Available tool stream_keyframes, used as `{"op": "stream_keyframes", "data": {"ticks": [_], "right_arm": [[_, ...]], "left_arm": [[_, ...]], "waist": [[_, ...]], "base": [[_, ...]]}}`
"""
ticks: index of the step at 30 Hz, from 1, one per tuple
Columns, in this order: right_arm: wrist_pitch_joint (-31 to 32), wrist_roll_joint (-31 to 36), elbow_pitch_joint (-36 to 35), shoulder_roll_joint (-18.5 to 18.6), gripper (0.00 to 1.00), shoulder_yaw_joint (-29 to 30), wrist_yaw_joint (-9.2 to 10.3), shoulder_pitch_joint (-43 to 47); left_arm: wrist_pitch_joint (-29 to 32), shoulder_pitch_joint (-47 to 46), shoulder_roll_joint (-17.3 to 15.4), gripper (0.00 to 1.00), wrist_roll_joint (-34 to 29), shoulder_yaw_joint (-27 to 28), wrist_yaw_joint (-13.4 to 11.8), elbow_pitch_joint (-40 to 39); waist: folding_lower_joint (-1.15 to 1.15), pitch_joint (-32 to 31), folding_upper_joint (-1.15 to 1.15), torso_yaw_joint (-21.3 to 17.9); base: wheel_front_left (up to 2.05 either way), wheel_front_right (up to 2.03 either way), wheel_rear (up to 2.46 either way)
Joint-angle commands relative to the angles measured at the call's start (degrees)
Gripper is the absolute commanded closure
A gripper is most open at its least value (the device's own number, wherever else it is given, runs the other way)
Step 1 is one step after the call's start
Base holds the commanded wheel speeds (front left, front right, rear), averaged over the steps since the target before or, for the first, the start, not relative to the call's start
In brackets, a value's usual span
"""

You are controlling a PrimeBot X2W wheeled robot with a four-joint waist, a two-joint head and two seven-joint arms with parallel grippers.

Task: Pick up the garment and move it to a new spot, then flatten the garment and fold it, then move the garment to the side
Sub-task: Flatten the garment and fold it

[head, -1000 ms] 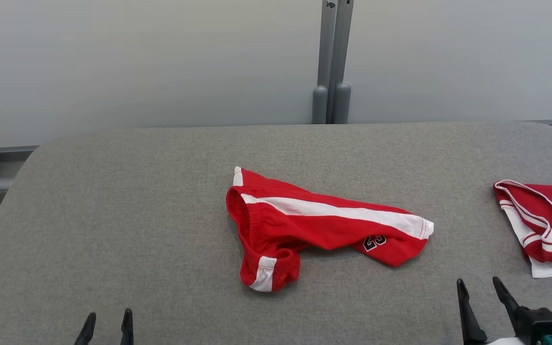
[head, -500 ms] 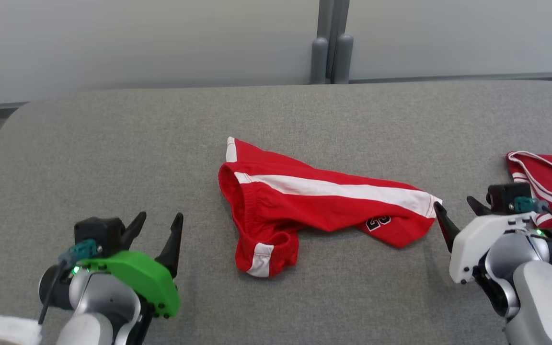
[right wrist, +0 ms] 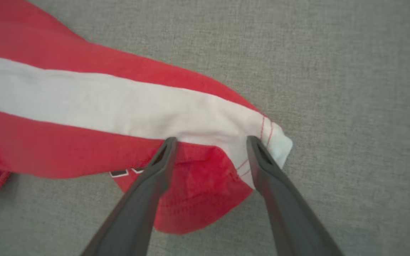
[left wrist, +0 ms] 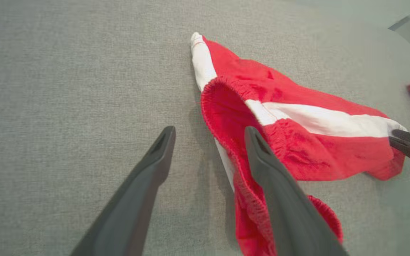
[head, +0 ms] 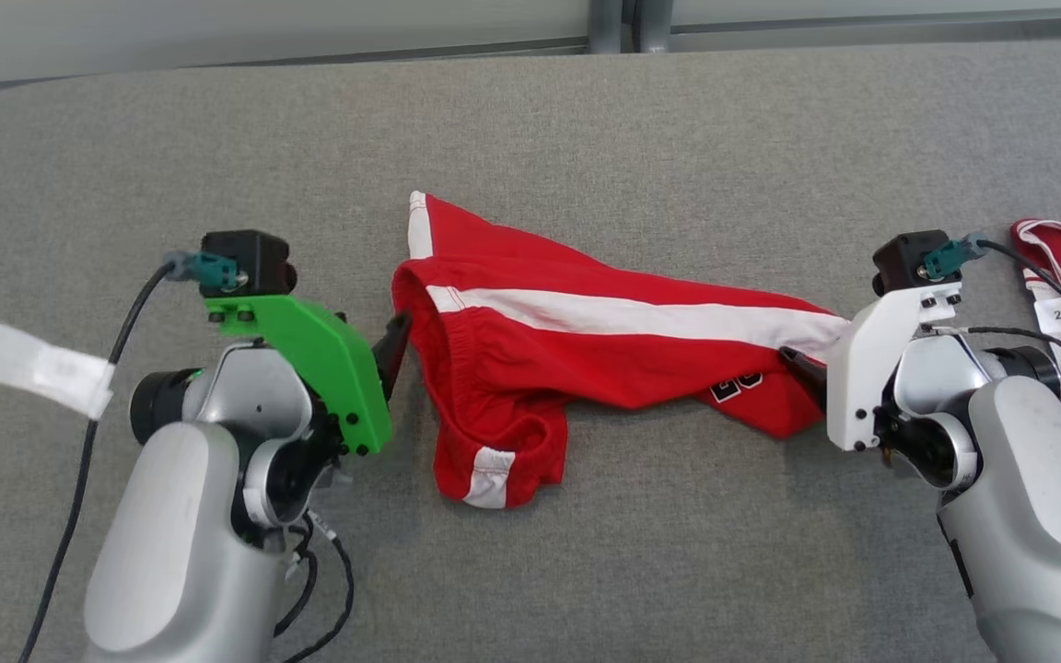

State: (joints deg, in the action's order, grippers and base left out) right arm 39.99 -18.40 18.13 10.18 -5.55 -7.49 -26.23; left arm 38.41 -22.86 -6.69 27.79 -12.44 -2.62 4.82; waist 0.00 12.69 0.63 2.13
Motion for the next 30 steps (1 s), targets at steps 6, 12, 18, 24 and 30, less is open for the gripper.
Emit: {"op": "stream_keyframes", "data": {"ticks": [6,12,18,24,30], "right_arm": [[6.0,-1.3,1.7,2.2,0.00,-1.4,0.00,-2.9],[5.5,-2.0,3.0,1.5,0.00,-3.1,0.00,-3.8],[4.8,-2.7,4.3,1.9,0.00,-4.9,0.00,-3.3],[5.0,-3.3,4.7,1.6,0.00,-6.0,0.00,-4.0],[4.9,-4.3,4.5,0.5,0.00,-7.4,0.00,-4.5]], "left_arm": [[14.8,-7.8,1.6,0.00,5.1,-1.1,-3.6,2.0],[20.5,-9.7,2.2,0.00,6.8,-1.6,-6.7,1.8],[22.5,-10.3,1.8,0.00,6.5,-1.7,-8.6,0.7],[21.4,-11.7,0.5,0.00,4.7,-2.2,-8.8,1.4],[20.6,-12.7,-0.4,0.00,4.4,-2.1,-8.1,2.3]], "waist": [[0.00,2.0,-0.63,0.4],[0.00,1.9,-0.63,-0.5],[0.00,2.3,-0.63,-1.5],[0.00,4.2,-0.63,-2.8],[0.00,6.1,-0.63,-3.7]], "base": [[0.00,0.00,0.00],[0.00,0.00,0.00],[0.00,0.00,0.00],[0.00,0.00,0.00],[0.00,0.00,0.00]]}}
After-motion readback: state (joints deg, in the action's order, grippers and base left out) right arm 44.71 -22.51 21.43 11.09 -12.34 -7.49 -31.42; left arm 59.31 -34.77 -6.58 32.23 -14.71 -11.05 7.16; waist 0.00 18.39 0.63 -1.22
